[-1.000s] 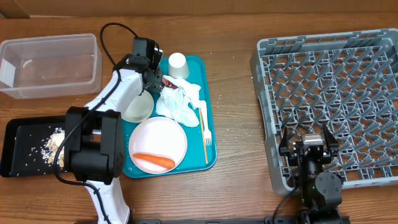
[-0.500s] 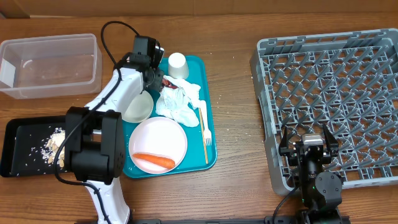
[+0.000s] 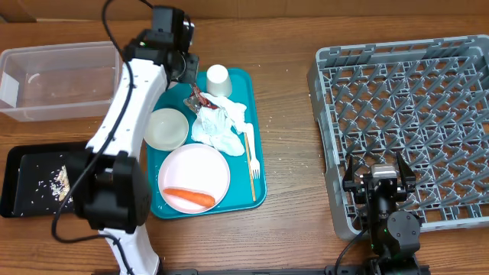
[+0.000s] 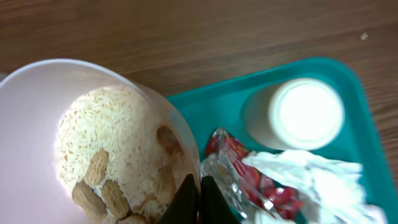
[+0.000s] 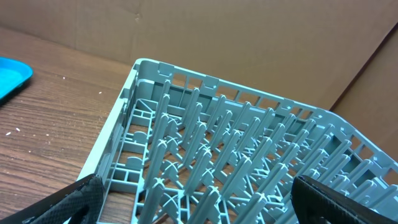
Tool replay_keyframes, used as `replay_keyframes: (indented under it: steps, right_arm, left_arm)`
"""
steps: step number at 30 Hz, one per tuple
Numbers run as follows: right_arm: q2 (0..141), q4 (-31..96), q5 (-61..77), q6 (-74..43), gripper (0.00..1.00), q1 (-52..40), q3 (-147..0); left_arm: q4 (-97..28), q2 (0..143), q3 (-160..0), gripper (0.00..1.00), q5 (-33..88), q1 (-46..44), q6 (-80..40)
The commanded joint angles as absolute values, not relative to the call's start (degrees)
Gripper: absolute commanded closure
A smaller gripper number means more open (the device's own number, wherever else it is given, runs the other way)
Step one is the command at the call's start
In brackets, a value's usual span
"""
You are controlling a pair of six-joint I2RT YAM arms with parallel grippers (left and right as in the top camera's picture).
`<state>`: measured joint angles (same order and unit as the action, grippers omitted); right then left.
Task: Sort waste into correct bins and load items into the dishwasher rack
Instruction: 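Lift the back pink bowl with the left gripper over the black tray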
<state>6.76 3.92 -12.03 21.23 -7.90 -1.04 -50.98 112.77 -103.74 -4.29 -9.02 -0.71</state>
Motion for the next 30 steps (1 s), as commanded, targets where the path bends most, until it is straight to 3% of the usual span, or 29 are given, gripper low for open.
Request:
replay_keyframes:
  steps: [1,6,14,21,30]
  right_arm:
    - [6.8,3.5,-12.4,21.2,0.00,-7.7,-0.5]
    - [6.8,3.6,-12.4,21.2,0.00,-7.7,-0.5]
    - [6.8,3.6,-12.4,21.2,0.00,-7.7,-0.5]
    - [6.8,3.6,-12.4,21.2,0.00,-7.7,-0.5]
    - [6.8,3.6,-12.4,21.2,0.00,-7.7,-0.5]
  left_arm:
    - [-53.6,104.9,-106.9,0.96,-3.2,-8.7,-7.4]
    - [-60.6,98.3,-106.9,0.96,-5.3,-5.7,-11.2]
    - [-73.3,96.0,-106.0,0.96,-4.1,10.4,-18.3]
    - [-73.0,96.0,-101.7,0.96,13.8,26.3,-15.6]
    - [-65.6,96.0,-87.8,0.96,34.9,39.4,-9.1]
